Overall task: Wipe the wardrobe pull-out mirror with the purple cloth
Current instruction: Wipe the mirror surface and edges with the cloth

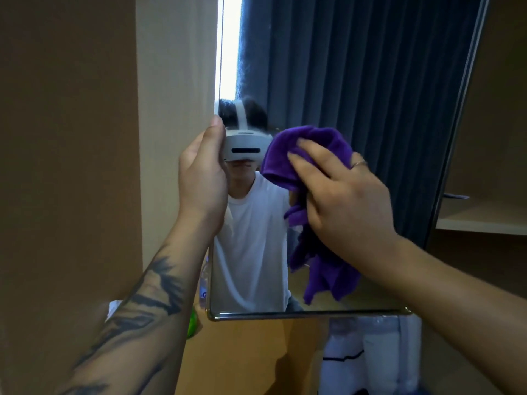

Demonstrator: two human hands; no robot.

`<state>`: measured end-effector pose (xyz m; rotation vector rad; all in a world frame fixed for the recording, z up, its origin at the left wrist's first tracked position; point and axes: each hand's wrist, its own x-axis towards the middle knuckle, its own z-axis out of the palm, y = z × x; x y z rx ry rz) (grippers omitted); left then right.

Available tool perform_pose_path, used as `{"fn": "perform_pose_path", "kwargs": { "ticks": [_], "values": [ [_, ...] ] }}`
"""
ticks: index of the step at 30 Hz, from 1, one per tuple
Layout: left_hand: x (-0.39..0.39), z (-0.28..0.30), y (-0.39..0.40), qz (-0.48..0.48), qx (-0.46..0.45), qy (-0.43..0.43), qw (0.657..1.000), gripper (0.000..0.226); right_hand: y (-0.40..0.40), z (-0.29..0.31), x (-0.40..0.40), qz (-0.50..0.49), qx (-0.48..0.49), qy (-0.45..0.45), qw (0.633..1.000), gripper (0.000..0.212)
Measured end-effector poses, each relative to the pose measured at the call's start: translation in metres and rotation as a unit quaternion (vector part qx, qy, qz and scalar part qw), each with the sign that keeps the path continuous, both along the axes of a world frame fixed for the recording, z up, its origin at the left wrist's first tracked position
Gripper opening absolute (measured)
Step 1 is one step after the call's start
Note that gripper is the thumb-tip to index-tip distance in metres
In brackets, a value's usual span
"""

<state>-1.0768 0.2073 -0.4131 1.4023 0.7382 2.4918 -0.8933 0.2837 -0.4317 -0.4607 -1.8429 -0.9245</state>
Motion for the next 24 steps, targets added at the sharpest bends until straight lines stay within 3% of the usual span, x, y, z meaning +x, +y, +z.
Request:
{"fn": "perform_pose_path", "kwargs": {
  "ticks": [6,10,11,15,16,21,24],
  "values": [
    [-0.001,-0.003,0.0,-0.006,-0.005,0.007,1.0,0.051,-0.011,-0.021,-0.011,0.04,0.111,-0.177,0.977,0.042],
    [-0.002,-0.002,0.0,-0.017,-0.005,0.0,1.0,0.048,-0.003,0.022,-0.012,0.019,0.05,-0.023,0.998,0.045],
    [-0.002,-0.002,0.002,-0.017,0.001,-0.001,1.0,0.05,-0.003,0.019,-0.013,0.009,0.059,-0.028,0.998,0.047],
    [-0.002,-0.001,0.005,-0.006,0.011,-0.012,1.0,0.056,-0.013,-0.03,-0.014,0.065,0.129,-0.248,0.958,0.03],
    [-0.003,-0.002,0.005,0.007,0.009,-0.015,1.0,0.053,-0.013,-0.031,-0.012,0.065,0.128,-0.263,0.954,0.029],
    [-0.006,-0.003,0.004,-0.037,-0.018,-0.013,0.999,0.057,-0.004,0.008,-0.019,0.034,0.068,-0.049,0.996,0.042],
    [-0.004,-0.004,0.004,-0.036,-0.025,-0.018,0.999,0.057,-0.003,-0.025,-0.022,0.062,0.142,-0.167,0.974,0.04]
  ]
}}
